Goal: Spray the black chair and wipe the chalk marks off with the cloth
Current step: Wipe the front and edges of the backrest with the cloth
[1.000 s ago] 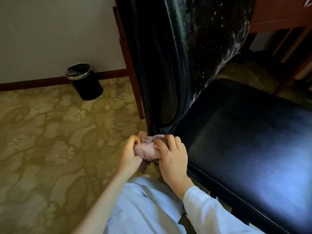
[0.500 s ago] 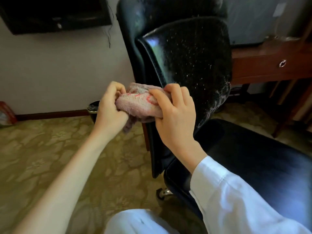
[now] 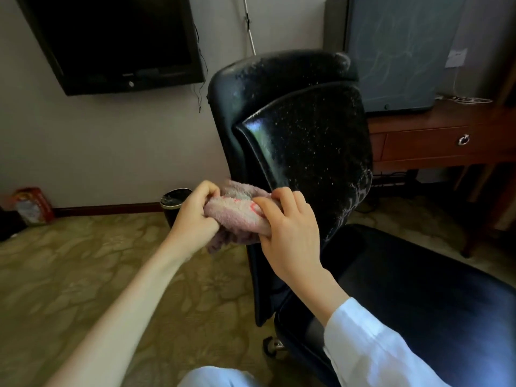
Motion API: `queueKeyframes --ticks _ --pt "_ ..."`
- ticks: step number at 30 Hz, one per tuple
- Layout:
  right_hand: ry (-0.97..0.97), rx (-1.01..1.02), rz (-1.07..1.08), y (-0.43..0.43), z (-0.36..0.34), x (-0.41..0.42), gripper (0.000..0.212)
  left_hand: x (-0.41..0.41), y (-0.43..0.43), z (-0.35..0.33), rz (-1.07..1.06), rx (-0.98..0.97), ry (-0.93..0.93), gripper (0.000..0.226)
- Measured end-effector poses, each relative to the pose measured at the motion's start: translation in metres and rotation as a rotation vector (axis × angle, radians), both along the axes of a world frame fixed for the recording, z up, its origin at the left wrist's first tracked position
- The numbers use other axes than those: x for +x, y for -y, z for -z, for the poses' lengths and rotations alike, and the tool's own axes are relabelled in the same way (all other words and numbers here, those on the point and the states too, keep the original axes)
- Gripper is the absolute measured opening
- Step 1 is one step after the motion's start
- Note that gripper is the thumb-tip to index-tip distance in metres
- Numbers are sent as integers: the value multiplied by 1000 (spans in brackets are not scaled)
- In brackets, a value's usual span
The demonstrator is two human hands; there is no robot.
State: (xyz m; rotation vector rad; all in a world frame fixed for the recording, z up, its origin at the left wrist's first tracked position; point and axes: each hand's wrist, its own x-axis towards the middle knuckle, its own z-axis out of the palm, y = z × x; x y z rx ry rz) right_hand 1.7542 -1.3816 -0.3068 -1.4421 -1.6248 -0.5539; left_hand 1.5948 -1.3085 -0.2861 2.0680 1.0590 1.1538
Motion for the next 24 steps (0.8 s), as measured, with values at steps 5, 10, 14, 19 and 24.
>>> queueKeyframes --ticks 5,10,14,19,24 --pt "17 -4 -65 34 14 3 30 -10 38 8 -13 -3 -41 39" --pt "-14 -85 -120 69 48 6 34 -7 83 30 -33 13 -66 56" --pt "-30 -128 -167 97 70 14 32 -3 119 52 -68 -28 -57 47" --pt "-120 -22 -206 116 45 19 35 -4 145 55 -88 -80 17 46" --pt "-104 93 -253 111 -33 19 32 -5 147 -7 -128 109 99 71"
